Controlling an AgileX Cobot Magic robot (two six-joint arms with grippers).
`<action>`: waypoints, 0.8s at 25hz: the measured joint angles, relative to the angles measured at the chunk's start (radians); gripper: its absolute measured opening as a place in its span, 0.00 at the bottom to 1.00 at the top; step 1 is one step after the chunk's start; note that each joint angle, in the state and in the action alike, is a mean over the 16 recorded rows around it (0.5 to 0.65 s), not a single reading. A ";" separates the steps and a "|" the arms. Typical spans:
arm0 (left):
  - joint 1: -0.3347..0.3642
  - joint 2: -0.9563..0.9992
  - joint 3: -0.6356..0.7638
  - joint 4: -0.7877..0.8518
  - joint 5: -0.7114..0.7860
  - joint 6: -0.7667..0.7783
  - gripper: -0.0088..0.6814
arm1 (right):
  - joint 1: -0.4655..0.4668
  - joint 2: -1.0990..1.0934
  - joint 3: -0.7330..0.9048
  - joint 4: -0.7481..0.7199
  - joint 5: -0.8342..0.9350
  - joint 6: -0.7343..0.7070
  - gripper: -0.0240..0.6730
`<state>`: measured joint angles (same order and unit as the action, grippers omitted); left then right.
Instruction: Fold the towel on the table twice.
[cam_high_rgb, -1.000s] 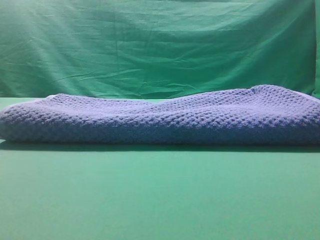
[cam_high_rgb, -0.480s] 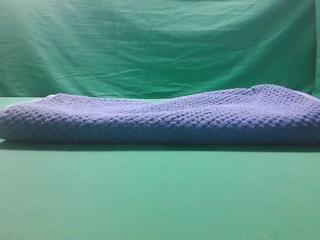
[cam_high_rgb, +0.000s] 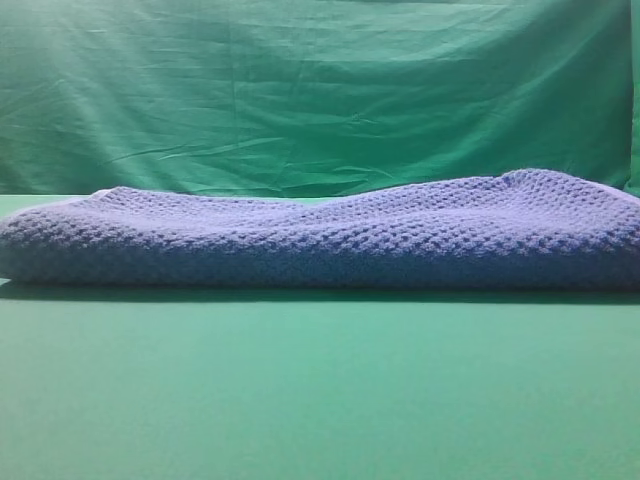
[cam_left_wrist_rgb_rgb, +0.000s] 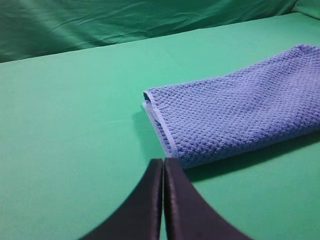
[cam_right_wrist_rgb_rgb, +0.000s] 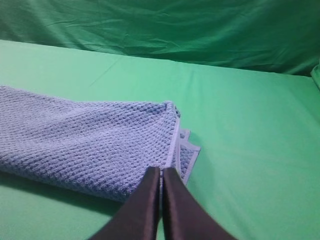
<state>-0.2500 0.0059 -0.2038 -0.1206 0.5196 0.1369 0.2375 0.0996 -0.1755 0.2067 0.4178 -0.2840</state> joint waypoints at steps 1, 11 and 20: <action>0.000 0.000 0.000 0.000 0.000 0.000 0.01 | 0.000 0.000 0.005 0.000 -0.001 0.000 0.03; 0.000 0.000 0.032 0.000 -0.018 0.001 0.01 | 0.000 0.000 0.015 0.002 0.009 0.000 0.03; 0.000 0.000 0.134 -0.013 -0.072 0.002 0.01 | 0.000 0.000 0.058 -0.006 0.002 0.000 0.03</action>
<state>-0.2500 0.0059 -0.0700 -0.1338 0.4478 0.1387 0.2375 0.0996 -0.1171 0.2008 0.4196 -0.2840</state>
